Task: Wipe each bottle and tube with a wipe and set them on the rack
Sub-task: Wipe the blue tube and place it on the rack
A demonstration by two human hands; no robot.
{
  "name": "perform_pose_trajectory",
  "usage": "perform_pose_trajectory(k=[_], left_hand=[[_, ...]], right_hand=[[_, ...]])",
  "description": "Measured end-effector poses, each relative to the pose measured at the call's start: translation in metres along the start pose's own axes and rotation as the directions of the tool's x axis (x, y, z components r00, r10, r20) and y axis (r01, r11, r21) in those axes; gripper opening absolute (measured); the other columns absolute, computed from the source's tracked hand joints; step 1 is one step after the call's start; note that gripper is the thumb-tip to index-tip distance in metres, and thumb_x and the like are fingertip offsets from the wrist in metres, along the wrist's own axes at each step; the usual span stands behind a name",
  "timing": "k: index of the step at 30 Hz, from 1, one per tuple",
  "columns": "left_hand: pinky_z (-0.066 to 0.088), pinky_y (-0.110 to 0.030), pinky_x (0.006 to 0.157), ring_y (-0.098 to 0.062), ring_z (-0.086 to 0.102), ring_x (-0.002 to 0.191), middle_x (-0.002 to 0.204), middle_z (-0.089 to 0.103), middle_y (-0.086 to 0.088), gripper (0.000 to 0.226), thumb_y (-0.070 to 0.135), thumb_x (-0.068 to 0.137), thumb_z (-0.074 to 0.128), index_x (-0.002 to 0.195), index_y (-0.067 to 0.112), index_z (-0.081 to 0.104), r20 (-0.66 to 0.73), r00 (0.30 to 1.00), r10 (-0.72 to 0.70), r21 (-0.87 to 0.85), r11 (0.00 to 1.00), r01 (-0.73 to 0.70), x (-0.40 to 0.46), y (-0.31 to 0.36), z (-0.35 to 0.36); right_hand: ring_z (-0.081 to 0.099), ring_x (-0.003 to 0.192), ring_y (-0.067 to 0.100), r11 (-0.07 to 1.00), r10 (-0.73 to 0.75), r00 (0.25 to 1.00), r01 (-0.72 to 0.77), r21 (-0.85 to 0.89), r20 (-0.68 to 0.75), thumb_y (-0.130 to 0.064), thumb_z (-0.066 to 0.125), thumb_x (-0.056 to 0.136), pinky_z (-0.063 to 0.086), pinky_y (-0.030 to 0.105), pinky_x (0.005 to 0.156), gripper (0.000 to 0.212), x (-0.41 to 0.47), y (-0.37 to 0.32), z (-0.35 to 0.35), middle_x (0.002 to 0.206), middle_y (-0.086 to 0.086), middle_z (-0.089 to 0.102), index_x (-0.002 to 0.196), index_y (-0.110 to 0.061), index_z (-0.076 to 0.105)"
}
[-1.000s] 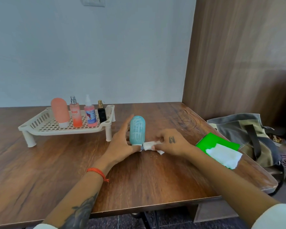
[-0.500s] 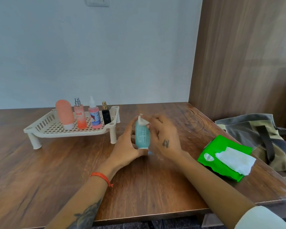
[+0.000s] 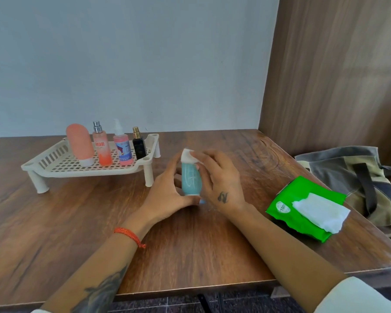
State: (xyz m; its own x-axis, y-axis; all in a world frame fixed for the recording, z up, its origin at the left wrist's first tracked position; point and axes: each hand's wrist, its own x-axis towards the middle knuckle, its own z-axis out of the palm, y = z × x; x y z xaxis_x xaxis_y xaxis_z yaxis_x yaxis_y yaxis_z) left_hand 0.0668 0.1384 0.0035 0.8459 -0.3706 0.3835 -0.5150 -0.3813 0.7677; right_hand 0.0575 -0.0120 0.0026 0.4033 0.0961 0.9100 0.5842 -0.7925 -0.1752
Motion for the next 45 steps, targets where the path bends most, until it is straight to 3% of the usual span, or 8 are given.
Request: perform_pose_trajectory(k=[5,9,13,16,23,31,39,45], left_hand=[[0.051,-0.014,0.074,-0.004,0.056,0.098,0.115,0.051,0.018,0.106,0.027,0.059,0.088,0.143,0.036,0.022,-0.004,1.0,0.019,0.013,1.0,-0.019,-0.001,0.001,0.0],[0.052,-0.015,0.074,-0.005,0.058,0.095,0.121,0.049,0.015,0.111,0.03,0.058,0.088,0.144,0.042,0.018,0.001,1.0,0.028,-0.001,1.0,-0.028,-0.002,0.002,-0.001],[0.051,-0.012,0.075,-0.006,0.057,0.099,0.131,0.046,0.011,0.113,0.032,0.058,0.088,0.144,0.043,0.016,0.004,1.0,0.027,0.02,0.999,-0.027,-0.003,0.002,-0.001],[0.052,-0.016,0.076,-0.007,0.058,0.098,0.127,0.048,0.011,0.114,0.032,0.058,0.088,0.144,0.043,0.016,0.002,1.0,0.03,0.013,0.999,-0.03,-0.002,0.002,-0.001],[0.051,-0.016,0.075,-0.003,0.057,0.094,0.109,0.052,0.02,0.098,0.029,0.06,0.087,0.134,0.042,0.025,-0.013,0.999,0.037,0.041,0.998,-0.037,-0.002,0.002,0.0],[0.051,-0.013,0.072,-0.005,0.058,0.094,0.12,0.047,0.019,0.113,0.03,0.056,0.089,0.141,0.048,0.017,-0.015,0.999,0.046,0.007,0.999,-0.046,-0.003,0.003,0.0],[0.05,-0.017,0.084,0.004,0.055,0.105,0.115,0.045,0.036,0.112,0.014,0.06,0.087,0.145,0.041,0.019,-0.023,1.0,0.008,-0.089,0.996,-0.01,-0.002,0.002,-0.001],[0.053,-0.017,0.075,-0.005,0.059,0.096,0.115,0.047,0.027,0.113,0.023,0.057,0.089,0.144,0.042,0.019,-0.032,0.999,0.014,-0.064,0.998,-0.016,-0.002,0.002,0.0]], right_hand=[[0.059,0.085,0.021,0.994,-0.043,0.994,0.052,-0.092,0.1,-0.022,0.047,0.085,0.048,0.025,0.063,0.036,-0.001,0.0,0.0,0.104,0.012,0.061,0.115,-0.015,0.065],[0.049,0.079,0.003,0.976,0.212,0.977,-0.212,0.038,0.005,-0.015,0.053,0.088,0.038,0.006,0.068,0.028,0.0,0.004,0.001,0.095,0.006,0.061,0.113,-0.014,0.066],[0.052,0.075,0.007,0.91,0.405,0.915,-0.403,0.099,0.004,-0.014,0.059,0.09,0.046,0.018,0.065,0.026,0.0,0.007,0.006,0.091,0.005,0.063,0.115,-0.014,0.065],[0.048,0.078,-0.001,0.962,0.269,0.962,-0.266,0.058,-0.053,-0.012,0.059,0.088,0.038,0.005,0.064,0.03,0.001,0.001,0.004,0.095,0.004,0.062,0.117,-0.016,0.064],[0.056,0.087,0.021,0.981,-0.078,0.994,0.09,-0.174,0.072,-0.024,0.048,0.084,0.042,0.022,0.062,0.035,0.002,-0.002,-0.002,0.106,0.011,0.06,0.114,-0.021,0.065],[0.051,0.076,0.002,0.944,0.326,0.945,-0.322,0.073,-0.038,-0.016,0.057,0.088,0.047,0.015,0.068,0.023,0.002,0.009,0.006,0.09,0.003,0.066,0.108,-0.013,0.067],[0.059,0.08,0.021,0.977,-0.177,0.982,0.183,-0.106,0.06,-0.012,0.055,0.08,0.047,0.026,0.063,0.024,-0.003,-0.006,-0.005,0.095,0.007,0.066,0.097,-0.015,0.072],[0.061,0.08,0.014,0.97,0.241,0.97,-0.241,0.027,0.009,-0.013,0.062,0.084,0.053,0.03,0.068,0.016,-0.002,-0.001,-0.003,0.094,0.002,0.067,0.099,-0.014,0.069]])
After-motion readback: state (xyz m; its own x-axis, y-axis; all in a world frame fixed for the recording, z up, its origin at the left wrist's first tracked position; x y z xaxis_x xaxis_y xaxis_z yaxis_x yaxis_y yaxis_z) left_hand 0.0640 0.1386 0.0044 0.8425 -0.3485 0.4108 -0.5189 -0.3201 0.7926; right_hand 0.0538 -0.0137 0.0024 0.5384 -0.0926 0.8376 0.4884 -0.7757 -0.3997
